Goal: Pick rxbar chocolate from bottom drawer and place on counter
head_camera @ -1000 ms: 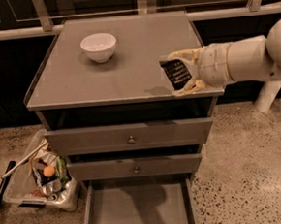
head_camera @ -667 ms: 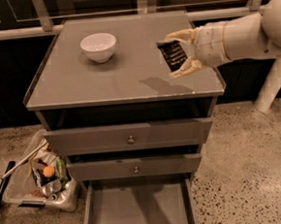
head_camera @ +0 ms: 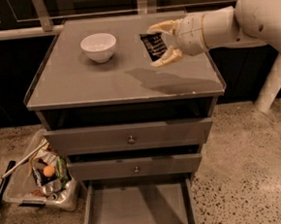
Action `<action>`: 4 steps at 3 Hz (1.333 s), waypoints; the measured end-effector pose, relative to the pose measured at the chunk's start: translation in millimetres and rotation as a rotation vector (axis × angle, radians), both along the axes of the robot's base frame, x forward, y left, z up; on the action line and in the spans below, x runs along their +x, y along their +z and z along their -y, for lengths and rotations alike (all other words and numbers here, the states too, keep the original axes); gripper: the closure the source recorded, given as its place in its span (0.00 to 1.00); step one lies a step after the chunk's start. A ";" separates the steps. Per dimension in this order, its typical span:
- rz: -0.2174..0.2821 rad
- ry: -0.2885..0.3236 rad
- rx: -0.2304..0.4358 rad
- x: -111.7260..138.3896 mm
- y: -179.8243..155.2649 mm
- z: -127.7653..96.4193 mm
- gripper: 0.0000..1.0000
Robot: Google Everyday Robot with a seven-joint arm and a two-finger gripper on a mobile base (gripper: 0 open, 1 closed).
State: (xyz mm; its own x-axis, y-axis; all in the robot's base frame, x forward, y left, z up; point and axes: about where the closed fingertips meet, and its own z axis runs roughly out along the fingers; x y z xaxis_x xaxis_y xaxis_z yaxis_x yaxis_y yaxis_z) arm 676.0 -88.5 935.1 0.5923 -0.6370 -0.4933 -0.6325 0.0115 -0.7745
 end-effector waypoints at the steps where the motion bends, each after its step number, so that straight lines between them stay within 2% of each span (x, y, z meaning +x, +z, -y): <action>1: -0.043 0.031 0.050 14.1 -17.8 -13.8 1.00; 2: -0.086 0.053 0.075 23.5 -37.3 -25.8 1.00; 3: -0.112 0.036 0.073 31.5 -51.1 -27.4 1.00; 4: -0.115 0.034 0.073 32.5 -52.7 -27.5 0.85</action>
Offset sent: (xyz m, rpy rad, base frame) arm 0.0347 0.0332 -0.0584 0.1028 0.1334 0.0685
